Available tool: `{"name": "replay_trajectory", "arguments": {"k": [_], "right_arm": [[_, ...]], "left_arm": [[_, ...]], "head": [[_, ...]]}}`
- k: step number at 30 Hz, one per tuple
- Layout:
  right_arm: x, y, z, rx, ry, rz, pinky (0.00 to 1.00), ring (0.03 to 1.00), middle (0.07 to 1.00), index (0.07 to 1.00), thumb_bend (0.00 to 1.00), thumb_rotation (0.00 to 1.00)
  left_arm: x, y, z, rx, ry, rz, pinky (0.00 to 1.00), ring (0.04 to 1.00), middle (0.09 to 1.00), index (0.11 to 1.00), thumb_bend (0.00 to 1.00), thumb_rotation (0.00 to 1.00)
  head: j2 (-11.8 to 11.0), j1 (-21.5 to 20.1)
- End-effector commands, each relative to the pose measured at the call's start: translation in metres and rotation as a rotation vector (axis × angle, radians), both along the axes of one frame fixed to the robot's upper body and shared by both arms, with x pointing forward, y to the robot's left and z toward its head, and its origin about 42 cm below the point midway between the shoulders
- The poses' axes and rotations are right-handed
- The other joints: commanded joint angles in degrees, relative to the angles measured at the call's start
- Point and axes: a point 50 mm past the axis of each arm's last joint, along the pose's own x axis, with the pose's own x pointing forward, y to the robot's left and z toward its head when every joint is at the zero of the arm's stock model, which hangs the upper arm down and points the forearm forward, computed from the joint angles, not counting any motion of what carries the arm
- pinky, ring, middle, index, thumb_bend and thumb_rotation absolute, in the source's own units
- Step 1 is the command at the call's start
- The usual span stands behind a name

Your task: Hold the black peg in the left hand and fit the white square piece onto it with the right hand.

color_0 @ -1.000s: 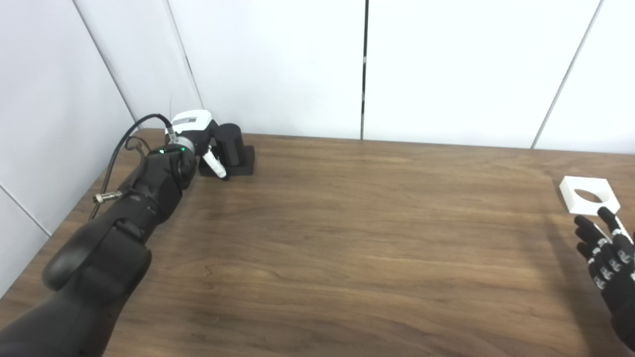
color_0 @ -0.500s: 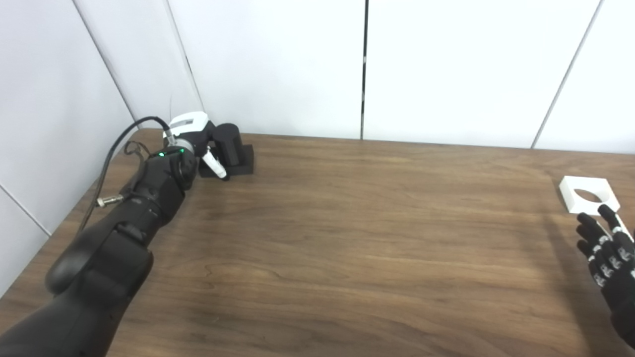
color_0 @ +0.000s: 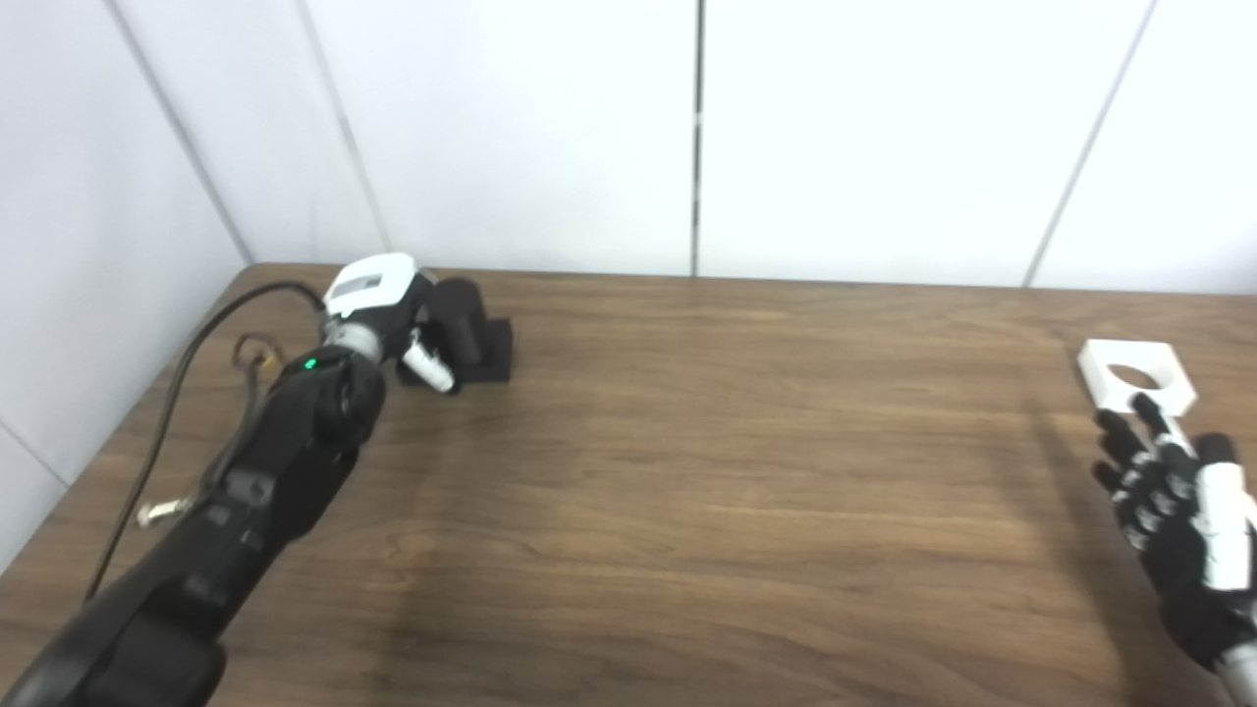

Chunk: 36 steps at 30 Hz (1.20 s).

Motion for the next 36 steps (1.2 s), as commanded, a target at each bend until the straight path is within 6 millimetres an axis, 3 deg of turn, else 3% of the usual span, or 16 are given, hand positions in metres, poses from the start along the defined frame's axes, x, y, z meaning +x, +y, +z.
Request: {"name": "replay_trajectory", "arguments": {"k": [1,7,19,27,36], "right_arm": [[0.011,0.01,0.015,-0.002,-0.1,0.014,1.0,1.0,0.952,1.0,0.55,1.0],[0.013,0.027,0.011,0.01,-0.107,0.015,1.0,1.0,0.931,1.0,0.52,1.0],[0.013,0.036,0.003,0.033,-0.109,0.005,1.0,1.0,0.924,1.0,0.51,1.0],[0.013,0.042,0.002,0.034,-0.109,-0.001,1.0,1.0,0.925,1.0,0.5,1.0],[0.013,0.046,0.004,0.056,-0.113,0.009,1.0,1.0,0.925,1.0,0.51,1.0]], "left_arm": [[-0.017,-0.03,-0.011,-0.002,0.114,-0.098,1.0,0.983,0.834,0.486,0.52,0.05],[-0.066,-0.082,-0.018,-0.044,0.199,-0.192,1.0,0.985,0.835,0.486,0.52,0.06],[-0.152,-0.176,-0.014,-0.031,0.231,-0.41,1.0,0.967,0.841,0.485,0.52,0.05],[-0.184,-0.211,-0.014,-0.107,0.156,-0.287,1.0,0.934,0.824,0.483,0.52,0.06],[-0.207,-0.246,-0.016,-0.147,0.229,-0.29,1.0,0.942,0.838,0.486,0.52,0.06]], "head": [[0.04,-0.29],[0.62,-0.72],[1.51,-0.83],[2.19,-1.83],[2.83,-2.54]]}}
